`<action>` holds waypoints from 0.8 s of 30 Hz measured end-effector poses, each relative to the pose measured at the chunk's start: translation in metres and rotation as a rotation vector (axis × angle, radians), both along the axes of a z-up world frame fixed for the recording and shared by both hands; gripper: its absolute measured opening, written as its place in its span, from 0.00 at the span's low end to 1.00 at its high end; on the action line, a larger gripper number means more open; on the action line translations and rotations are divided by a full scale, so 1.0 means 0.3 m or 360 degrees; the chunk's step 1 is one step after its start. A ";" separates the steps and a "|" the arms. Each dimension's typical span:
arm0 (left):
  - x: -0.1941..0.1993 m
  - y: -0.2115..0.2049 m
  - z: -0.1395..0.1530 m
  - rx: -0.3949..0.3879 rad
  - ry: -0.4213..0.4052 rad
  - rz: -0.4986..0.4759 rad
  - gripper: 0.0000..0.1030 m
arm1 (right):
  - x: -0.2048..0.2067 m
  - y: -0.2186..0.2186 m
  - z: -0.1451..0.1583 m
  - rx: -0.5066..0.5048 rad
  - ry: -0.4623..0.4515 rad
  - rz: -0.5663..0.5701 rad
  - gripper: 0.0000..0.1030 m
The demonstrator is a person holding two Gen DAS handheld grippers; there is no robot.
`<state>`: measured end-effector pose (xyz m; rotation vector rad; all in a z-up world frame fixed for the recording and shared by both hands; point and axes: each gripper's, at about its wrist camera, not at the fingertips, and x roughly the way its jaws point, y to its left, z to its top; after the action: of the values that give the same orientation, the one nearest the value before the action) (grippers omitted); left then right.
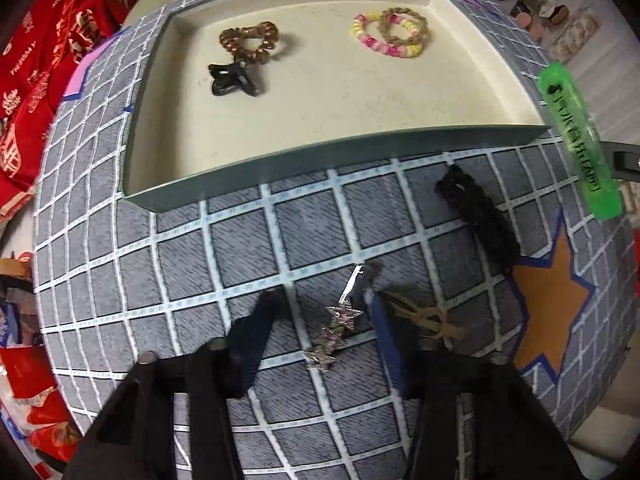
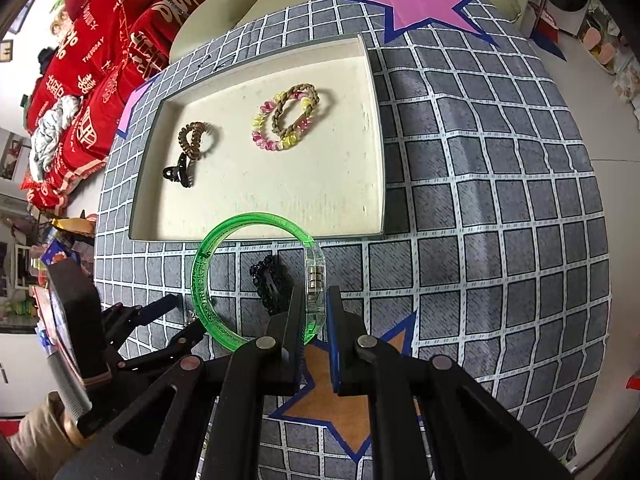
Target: Organize jewelry
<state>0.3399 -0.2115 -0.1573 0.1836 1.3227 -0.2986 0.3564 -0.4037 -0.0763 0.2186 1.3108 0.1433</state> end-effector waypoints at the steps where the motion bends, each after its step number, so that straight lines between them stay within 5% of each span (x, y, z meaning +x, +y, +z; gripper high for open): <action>1: 0.000 -0.003 0.004 -0.0002 -0.0004 -0.0015 0.28 | -0.001 0.000 -0.001 0.0001 0.0001 -0.0001 0.10; 9: -0.014 0.052 0.057 -0.0147 -0.0007 0.0119 0.24 | -0.004 0.002 0.011 0.0009 -0.0017 0.0003 0.10; 16: 0.004 0.103 0.200 -0.0251 -0.0119 0.0185 0.24 | 0.032 0.011 0.043 0.0016 -0.0057 0.0020 0.10; 24: 0.141 0.088 0.317 -0.0306 -0.0256 0.0191 0.24 | 0.122 0.027 0.056 -0.0008 -0.0084 0.0043 0.10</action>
<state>0.3820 -0.1851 -0.0623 -0.0334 1.1335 -0.3007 0.3931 -0.3955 -0.0594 0.1917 1.2622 0.1680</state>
